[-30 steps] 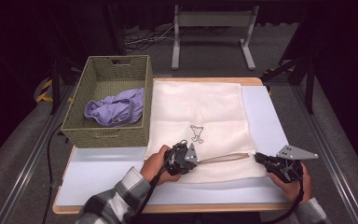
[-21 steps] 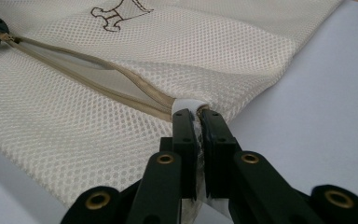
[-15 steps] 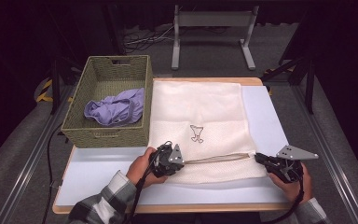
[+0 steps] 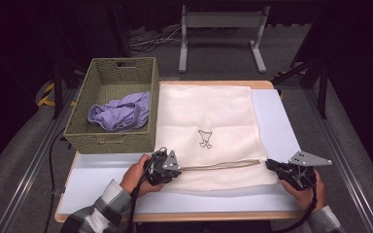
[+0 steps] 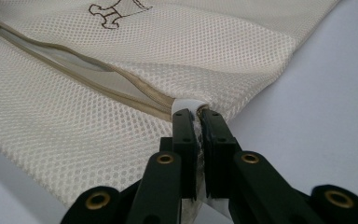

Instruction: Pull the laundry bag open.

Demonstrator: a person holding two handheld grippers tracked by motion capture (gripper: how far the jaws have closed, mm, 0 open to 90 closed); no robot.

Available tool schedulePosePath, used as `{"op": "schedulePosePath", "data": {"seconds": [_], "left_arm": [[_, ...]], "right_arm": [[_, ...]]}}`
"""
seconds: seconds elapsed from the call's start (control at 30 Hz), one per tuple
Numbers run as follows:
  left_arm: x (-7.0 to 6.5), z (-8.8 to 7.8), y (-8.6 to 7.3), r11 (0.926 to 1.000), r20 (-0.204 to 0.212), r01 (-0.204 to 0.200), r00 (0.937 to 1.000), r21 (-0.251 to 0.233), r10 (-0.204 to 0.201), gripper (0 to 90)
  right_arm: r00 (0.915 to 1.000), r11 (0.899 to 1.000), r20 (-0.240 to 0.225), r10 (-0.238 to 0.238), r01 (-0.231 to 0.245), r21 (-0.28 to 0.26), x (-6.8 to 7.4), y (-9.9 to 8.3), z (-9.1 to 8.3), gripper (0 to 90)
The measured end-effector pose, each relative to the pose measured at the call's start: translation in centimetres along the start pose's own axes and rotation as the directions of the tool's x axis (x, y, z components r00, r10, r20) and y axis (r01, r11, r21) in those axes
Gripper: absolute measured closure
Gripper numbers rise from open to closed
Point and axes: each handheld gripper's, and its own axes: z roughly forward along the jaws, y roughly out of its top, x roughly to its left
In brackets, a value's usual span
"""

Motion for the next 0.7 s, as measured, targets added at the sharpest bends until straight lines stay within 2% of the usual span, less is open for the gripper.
{"op": "schedulePosePath", "data": {"seconds": [0.47,0.7], "left_arm": [[0.6,-1.6,-2.8,0.9985,-0.024,0.055,0.9982,-0.006,-0.055,81.4],[0.9,-2.0,-3.7,0.9979,-0.028,0.064,0.9975,-0.005,-0.064,81.4]], "right_arm": [[0.9999,1.000,0.011,0.007,-0.007,-0.002,0.0,-0.1,0.0,85.1],[0.9999,1.000,0.011,-0.001,0.001,0.003,0.0,-0.1,0.0,85.1]]}}
